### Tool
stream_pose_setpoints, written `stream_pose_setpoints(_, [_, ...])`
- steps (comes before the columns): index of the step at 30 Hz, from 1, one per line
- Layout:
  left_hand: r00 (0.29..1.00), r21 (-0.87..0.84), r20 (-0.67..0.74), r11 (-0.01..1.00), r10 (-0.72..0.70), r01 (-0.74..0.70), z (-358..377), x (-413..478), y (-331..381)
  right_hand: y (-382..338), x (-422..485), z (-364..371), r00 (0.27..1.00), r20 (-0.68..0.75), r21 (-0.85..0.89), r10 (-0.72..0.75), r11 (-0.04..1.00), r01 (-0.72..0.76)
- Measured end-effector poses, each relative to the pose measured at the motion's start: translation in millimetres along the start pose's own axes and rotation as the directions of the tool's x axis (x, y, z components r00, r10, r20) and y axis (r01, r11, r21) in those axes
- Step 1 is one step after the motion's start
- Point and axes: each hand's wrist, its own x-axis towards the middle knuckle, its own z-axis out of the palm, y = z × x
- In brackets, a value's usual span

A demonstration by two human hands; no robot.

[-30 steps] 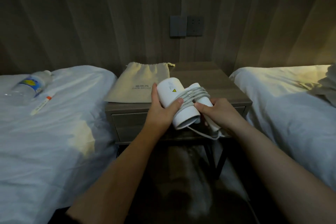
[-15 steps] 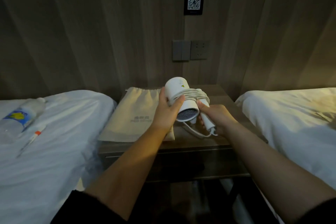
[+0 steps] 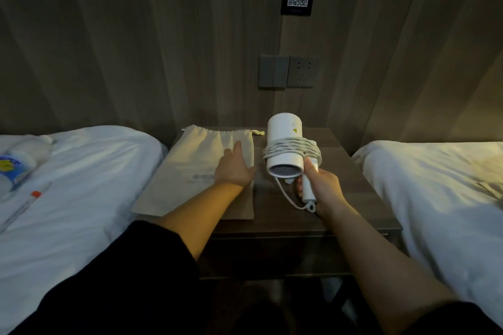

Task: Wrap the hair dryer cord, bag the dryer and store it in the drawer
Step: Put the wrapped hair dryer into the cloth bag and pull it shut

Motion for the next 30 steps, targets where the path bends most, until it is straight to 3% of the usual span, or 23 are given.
stream_pose_setpoints(3, [0.999, 0.158, 0.010, 0.987, 0.039, -0.040, 4.6, 7.6, 2.9, -0.4, -0.5, 1.6, 1.000, 0.003, -0.064, -0.003, 0.998, 0.004])
stream_pose_setpoints(9, [0.999, 0.255, 0.026, 0.967, -0.034, 0.026, 3.1, 24.6, 13.2, 2.1, 4.3, -0.3, 1.000, -0.010, -0.055, -0.013, 0.998, 0.012])
stream_pose_setpoints(13, [0.998, 0.387, 0.026, 0.920, 0.052, -0.057, -1.6, 28.7, 13.2, 7.6, 11.1, -1.6, 1.000, -0.024, -0.015, -0.008, 1.000, 0.008])
stream_pose_setpoints(18, [0.983, 0.342, -0.018, 0.925, 0.182, -0.165, -17.6, 18.6, -0.8, 7.4, 10.5, -1.6, 1.000, -0.024, 0.028, 0.000, 1.000, 0.001])
stream_pose_setpoints(26, [0.861, 0.424, 0.123, 0.758, 0.494, -0.495, -64.2, -10.2, -5.6, -3.9, -13.3, -29.7, 0.989, 0.078, 0.280, 0.128, 0.949, -0.145])
stream_pose_setpoints(30, [0.741, 0.413, 0.198, 0.631, 0.641, -0.656, -68.2, -26.0, -2.1, -13.9, -26.9, -40.3, 0.988, 0.040, 0.373, 0.149, 0.915, -0.153])
